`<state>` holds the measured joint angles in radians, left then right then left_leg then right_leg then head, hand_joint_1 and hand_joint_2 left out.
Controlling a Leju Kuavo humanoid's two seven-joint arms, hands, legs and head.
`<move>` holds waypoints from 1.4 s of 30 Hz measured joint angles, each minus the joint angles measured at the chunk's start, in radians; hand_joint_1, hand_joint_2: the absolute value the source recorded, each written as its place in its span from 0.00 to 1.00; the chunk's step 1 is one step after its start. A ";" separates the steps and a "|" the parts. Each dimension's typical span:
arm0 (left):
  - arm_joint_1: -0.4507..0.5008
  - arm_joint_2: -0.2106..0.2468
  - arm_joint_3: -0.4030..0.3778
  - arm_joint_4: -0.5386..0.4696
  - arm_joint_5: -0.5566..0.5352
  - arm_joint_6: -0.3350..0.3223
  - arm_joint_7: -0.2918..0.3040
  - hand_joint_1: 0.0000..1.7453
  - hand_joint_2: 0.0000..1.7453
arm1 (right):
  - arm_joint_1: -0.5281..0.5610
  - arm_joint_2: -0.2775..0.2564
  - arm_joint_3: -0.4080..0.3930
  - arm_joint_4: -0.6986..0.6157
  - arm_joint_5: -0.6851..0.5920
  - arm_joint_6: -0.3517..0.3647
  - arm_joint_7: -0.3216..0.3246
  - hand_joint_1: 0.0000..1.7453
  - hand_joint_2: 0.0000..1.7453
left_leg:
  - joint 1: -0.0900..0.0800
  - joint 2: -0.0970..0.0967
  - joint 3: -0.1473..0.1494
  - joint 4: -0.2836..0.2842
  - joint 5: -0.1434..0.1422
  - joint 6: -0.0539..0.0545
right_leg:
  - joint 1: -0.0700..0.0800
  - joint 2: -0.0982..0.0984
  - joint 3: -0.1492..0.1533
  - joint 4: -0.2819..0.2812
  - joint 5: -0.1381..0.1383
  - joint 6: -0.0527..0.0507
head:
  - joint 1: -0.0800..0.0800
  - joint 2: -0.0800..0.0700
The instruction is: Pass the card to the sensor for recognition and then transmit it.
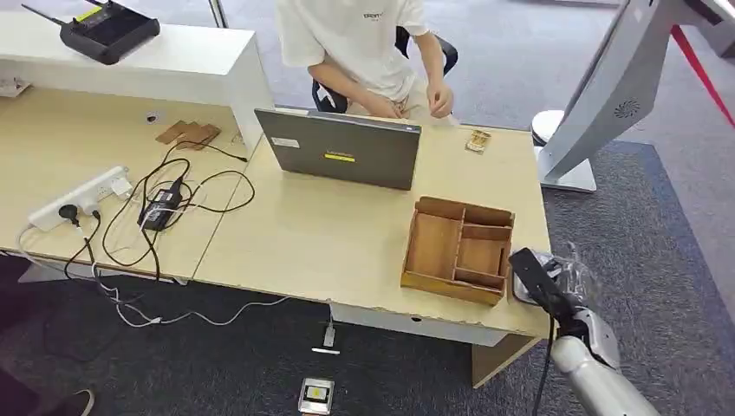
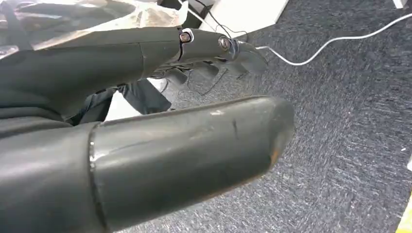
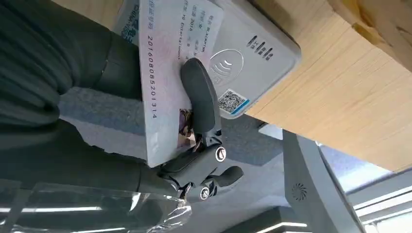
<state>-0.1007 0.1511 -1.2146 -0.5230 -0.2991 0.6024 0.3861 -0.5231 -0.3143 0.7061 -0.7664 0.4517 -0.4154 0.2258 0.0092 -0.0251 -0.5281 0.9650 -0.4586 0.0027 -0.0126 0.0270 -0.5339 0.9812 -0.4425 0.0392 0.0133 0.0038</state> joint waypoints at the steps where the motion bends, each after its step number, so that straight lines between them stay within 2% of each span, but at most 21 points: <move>1: 0.000 0.000 0.000 0.001 0.000 0.002 -0.001 0.00 0.00 | 0.000 0.002 0.000 0.004 0.000 -0.004 -0.001 1.00 1.00 | 0.000 0.000 0.000 0.000 0.000 0.000 | 0.000 0.000 0.000 0.000 0.000 0.000 | 0.000 0.000; 11: -0.002 -0.001 -0.002 0.008 -0.001 0.005 -0.004 0.00 0.00 | -0.025 0.011 0.003 0.001 0.010 -0.028 -0.017 1.00 1.00 | 0.000 0.000 0.000 0.000 0.000 0.000 | 0.000 0.000 0.000 0.000 0.000 0.000 | 0.000 0.000; 18: -0.004 -0.001 -0.010 0.008 -0.010 0.006 0.003 0.00 0.00 | -0.074 0.007 0.002 -0.084 0.042 -0.042 0.009 1.00 1.00 | 0.000 0.000 0.000 0.000 0.000 0.000 | 0.000 0.000 0.000 0.001 0.000 0.000 | 0.000 0.000; 27: -0.010 -0.001 -0.019 0.008 -0.018 -0.002 0.000 0.00 0.00 | -0.134 -0.031 -0.017 -0.237 0.066 -0.023 0.052 1.00 1.00 | 0.000 0.000 -0.001 0.000 0.000 0.000 | 0.000 0.000 0.000 0.000 0.000 0.000 | 0.000 0.000; 35: -0.025 0.000 -0.028 0.008 -0.042 -0.029 -0.003 0.00 0.00 | -0.196 -0.041 -0.028 -0.305 0.106 0.030 0.069 1.00 1.00 | 0.000 0.000 -0.001 0.000 0.000 0.000 | 0.000 0.000 0.000 0.001 0.000 0.000 | 0.000 0.000; 42: -0.048 0.006 -0.033 0.005 -0.090 -0.074 -0.008 0.00 0.00 | -0.273 -0.024 -0.011 -0.308 0.168 0.116 0.092 1.00 1.00 | 0.000 0.000 -0.001 0.000 0.001 0.000 | 0.000 0.000 -0.001 0.001 0.001 0.000 | 0.000 0.000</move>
<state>-0.1490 0.1568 -1.2474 -0.5184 -0.3895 0.5280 0.3777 -0.7957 -0.3384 0.6950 -1.0742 0.6195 -0.2998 0.3178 0.0092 -0.0254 -0.5290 0.9651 -0.4581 0.0024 -0.0126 0.0270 -0.5344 0.9826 -0.4420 0.0392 0.0134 0.0038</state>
